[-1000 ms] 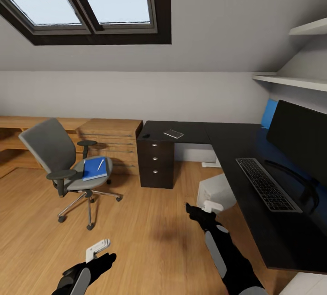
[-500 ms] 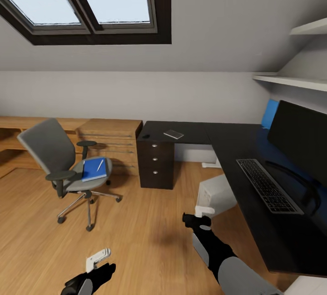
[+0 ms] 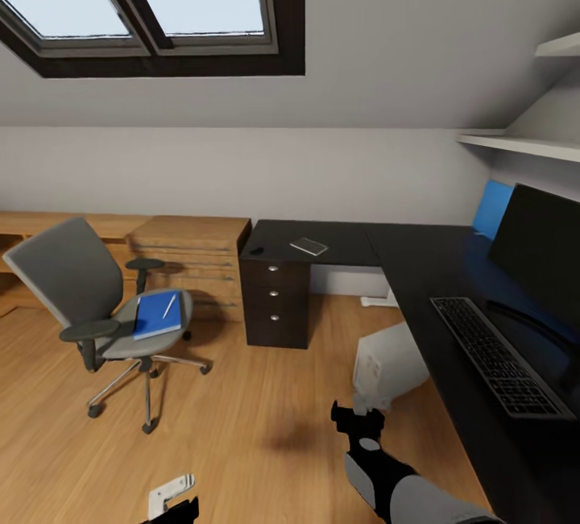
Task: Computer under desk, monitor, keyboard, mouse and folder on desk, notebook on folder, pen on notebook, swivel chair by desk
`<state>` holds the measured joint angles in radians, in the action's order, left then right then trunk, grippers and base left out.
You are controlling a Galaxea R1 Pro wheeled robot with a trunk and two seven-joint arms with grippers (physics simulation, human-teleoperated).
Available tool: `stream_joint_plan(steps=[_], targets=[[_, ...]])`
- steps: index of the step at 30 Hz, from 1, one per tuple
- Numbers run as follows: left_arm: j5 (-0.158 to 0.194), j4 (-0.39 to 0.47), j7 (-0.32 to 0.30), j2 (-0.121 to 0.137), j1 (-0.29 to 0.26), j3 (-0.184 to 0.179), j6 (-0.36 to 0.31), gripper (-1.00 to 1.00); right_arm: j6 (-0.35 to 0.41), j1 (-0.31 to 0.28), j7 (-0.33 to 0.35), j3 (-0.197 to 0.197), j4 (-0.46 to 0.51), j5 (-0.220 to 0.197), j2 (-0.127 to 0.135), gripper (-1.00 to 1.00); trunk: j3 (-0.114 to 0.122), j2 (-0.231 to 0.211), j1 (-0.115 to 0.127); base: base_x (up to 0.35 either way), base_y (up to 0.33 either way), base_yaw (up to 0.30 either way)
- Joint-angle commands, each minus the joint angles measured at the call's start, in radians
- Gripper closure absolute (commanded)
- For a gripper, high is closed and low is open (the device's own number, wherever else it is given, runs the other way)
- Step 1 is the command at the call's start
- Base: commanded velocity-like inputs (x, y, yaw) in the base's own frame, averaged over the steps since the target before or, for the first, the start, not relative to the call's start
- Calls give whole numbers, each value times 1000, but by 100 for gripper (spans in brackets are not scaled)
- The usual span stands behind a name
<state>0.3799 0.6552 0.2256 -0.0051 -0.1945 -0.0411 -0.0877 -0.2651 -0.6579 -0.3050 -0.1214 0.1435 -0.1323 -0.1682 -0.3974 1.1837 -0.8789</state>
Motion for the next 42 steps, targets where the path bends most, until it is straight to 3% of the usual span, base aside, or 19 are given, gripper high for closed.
stream_joint_plan(steps=[1, 8, 11, 21, 25, 31, 42], targets=[[7, -9, 8, 1, 0, -8, 7, -100, -25, -1, -3, -9, -20, -10, 1, -100, -1, 1, -1, 320, 0, 0], [-1, -155, 10, 0, 0, -30, 130, -100, -122, 11, 2, -9, -125, -5, 2, -100, -1, 1, -1, 321, 15, 0], [-14, -222, 10, 1, 0, -69, 184, -100, -167, 55, 4, -9, -139, 11, 3, -100, -1, 1, -1, 321, 14, 0], [-18, -245, 12, 3, 0, -87, 203, -100, -212, 83, 4, -11, -143, 26, 5, -100, -1, 1, -1, 310, 151, 0], [-19, -246, 12, 2, 0, -91, 205, -100, -215, 84, 2, -10, -143, 19, 29, -100, -1, 1, -1, 290, 225, 0], [-19, -246, 12, 2, 0, -92, 204, -100, -232, 84, 0, -9, -141, 13, 37, -100, -1, 1, -1, 148, 98, 0], [-19, -247, 17, 2, 0, -92, 203, -100, -238, 84, 1, -9, -143, 13, 38, -100, 33, -76, 42, 7, 5, 0]])
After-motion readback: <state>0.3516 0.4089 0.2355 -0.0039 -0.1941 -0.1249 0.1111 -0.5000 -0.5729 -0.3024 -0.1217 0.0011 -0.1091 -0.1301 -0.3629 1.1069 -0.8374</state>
